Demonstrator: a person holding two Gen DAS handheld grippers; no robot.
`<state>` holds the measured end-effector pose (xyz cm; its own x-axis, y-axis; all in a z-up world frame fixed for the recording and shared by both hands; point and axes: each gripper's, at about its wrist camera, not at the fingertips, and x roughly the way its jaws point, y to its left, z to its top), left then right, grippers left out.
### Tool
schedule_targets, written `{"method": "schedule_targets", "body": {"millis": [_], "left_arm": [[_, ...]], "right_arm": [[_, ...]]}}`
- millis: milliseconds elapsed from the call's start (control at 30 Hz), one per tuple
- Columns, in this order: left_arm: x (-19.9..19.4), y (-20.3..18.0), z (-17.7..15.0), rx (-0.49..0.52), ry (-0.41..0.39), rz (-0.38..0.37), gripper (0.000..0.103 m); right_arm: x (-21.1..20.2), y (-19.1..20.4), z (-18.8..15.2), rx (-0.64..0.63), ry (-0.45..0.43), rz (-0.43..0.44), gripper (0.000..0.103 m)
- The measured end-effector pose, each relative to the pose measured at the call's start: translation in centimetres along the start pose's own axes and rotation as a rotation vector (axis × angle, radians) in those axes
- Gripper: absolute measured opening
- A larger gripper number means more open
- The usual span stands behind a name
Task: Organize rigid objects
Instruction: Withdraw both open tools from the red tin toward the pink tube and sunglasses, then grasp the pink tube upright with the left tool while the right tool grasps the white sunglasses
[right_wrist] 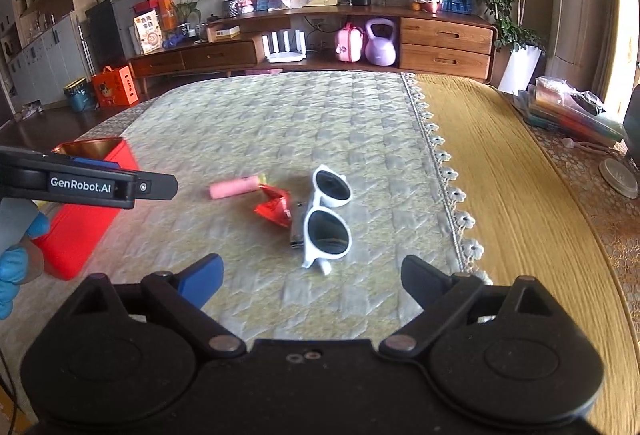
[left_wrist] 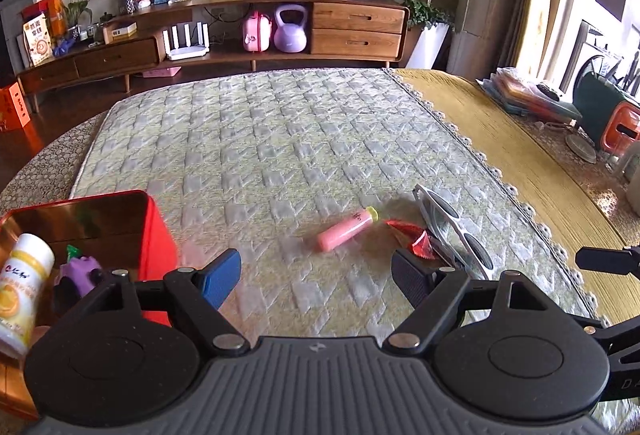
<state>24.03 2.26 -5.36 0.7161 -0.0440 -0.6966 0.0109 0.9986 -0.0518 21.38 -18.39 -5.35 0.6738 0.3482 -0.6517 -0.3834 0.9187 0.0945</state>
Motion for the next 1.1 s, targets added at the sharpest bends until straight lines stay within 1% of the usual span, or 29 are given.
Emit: {"method": "schedule_targets", "body": {"millis": [100, 167, 267, 400, 533, 633, 800, 833, 900, 1033, 1067, 1100], "left_arm": [[1.5, -0.2, 0.5, -0.005, 0.01, 0.018, 0.083], [2.5, -0.4, 0.6, 0.001, 0.017, 0.038, 0.083], [3.9, -0.5, 0.6, 0.014, 0.024, 0.054, 0.083], [5.4, -0.8, 0.7, 0.029, 0.034, 0.061, 0.083], [6.9, -0.6, 0.7, 0.039, 0.058, 0.086, 0.082], [7.6, -0.5, 0.8, 0.044, 0.057, 0.077, 0.082], [8.4, -1.5, 0.6, 0.091, 0.054, 0.061, 0.082], [8.5, -1.7, 0.6, 0.099, 0.052, 0.058, 0.081], [8.9, -1.8, 0.6, 0.107, 0.055, 0.05, 0.072], [9.2, -1.9, 0.7, 0.109, 0.049, 0.031, 0.066], [9.2, -2.0, 0.7, 0.114, 0.046, 0.026, 0.062], [9.2, -2.1, 0.7, 0.119, 0.043, 0.017, 0.056]], "right_arm": [[1.2, -0.5, 0.3, 0.002, 0.012, 0.005, 0.091], [2.2, -0.7, 0.4, 0.0, 0.027, 0.006, 0.083], [3.5, -0.9, 0.5, -0.007, 0.046, 0.026, 0.081], [4.9, -0.5, 0.6, -0.062, 0.065, 0.039, 0.079], [5.9, -0.5, 0.6, -0.102, 0.082, 0.041, 0.076], [6.5, -0.6, 0.7, -0.103, 0.092, 0.051, 0.073], [7.2, -0.7, 0.6, -0.119, 0.101, 0.056, 0.069], [7.3, -0.7, 0.7, -0.126, 0.1, 0.054, 0.069], [7.5, -0.6, 0.8, -0.143, 0.099, 0.052, 0.069], [7.9, -0.3, 1.1, -0.173, 0.093, 0.051, 0.069], [7.9, -0.3, 1.1, -0.176, 0.091, 0.052, 0.068], [7.9, -0.3, 1.1, -0.178, 0.089, 0.053, 0.068]]}}
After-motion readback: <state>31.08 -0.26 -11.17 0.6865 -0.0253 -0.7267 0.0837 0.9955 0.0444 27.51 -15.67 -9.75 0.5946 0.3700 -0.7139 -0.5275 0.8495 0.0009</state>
